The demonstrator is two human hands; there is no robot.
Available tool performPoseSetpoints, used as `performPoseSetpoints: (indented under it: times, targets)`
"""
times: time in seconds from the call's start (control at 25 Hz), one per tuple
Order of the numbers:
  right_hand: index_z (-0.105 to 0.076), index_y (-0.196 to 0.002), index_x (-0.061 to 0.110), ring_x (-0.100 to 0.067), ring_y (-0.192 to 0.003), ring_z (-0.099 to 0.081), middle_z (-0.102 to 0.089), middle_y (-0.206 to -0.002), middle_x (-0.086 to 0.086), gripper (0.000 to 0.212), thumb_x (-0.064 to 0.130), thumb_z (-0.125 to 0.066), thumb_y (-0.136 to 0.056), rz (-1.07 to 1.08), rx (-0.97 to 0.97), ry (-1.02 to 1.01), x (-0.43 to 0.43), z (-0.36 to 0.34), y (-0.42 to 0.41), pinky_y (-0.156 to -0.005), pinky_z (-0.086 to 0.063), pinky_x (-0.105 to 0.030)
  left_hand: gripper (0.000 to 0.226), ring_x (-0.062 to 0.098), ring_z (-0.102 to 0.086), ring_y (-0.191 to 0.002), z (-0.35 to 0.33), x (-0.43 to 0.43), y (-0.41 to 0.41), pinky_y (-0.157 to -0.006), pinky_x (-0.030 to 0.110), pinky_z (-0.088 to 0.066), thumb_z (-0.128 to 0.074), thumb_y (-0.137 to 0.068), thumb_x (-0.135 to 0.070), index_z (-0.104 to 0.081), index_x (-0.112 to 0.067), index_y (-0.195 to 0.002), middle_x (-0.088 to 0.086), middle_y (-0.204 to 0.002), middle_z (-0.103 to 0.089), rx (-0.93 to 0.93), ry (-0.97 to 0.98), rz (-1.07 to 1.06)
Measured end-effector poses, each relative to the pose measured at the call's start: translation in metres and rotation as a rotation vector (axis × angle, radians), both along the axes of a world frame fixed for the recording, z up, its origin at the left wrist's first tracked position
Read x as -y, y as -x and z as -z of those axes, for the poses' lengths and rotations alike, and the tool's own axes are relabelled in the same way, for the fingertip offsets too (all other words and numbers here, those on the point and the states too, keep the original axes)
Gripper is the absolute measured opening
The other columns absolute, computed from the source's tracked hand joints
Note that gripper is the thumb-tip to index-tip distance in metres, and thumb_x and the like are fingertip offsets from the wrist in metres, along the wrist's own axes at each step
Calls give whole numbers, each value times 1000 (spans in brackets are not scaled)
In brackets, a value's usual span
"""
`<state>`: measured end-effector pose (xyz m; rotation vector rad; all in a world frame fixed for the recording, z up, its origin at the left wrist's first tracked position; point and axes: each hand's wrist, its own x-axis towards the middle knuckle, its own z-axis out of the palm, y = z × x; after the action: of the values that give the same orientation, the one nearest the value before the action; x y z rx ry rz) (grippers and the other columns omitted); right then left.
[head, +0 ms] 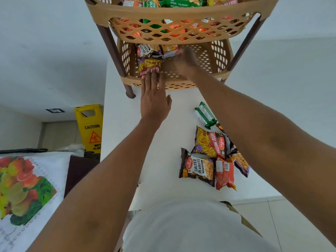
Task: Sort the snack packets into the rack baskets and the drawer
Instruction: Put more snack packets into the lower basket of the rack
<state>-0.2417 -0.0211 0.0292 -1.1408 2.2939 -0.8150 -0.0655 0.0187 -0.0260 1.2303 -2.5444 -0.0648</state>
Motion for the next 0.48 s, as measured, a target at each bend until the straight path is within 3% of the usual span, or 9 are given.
performPoseSetpoints:
  times: [0.24, 0.36, 0.48]
  targets:
    - [-63, -113, 14, -30, -124, -54, -59, -130, -10, 20, 16, -59, -93, -109, -533, 273, -106, 19, -24, -105, -48, -43, 81, 41, -5, -160, -2, -31, 18, -129, 57, -11, -60, -99, -32, -18, -6, -163, 24, -171, -11, -40, -85, -87]
    - [-65, -117, 10, -30, -118, -55, -61, -126, -10, 29, 11, -60, -89, -146, -607, 318, -163, 38, -29, -102, -45, -42, 65, 37, -10, -160, 1, -66, 36, -127, 61, -14, -47, -105, -33, -24, -10, -160, 19, -171, -14, -70, -76, -4]
    - [-65, -114, 12, -29, -113, -59, -62, -118, -7, 27, 11, -63, -87, -103, -619, 247, -203, 53, -7, -96, -47, -41, 66, 35, -26, -153, 6, -96, 52, -121, 60, -27, -56, -99, -25, -29, -14, -158, 15, -166, -25, -45, -111, 109]
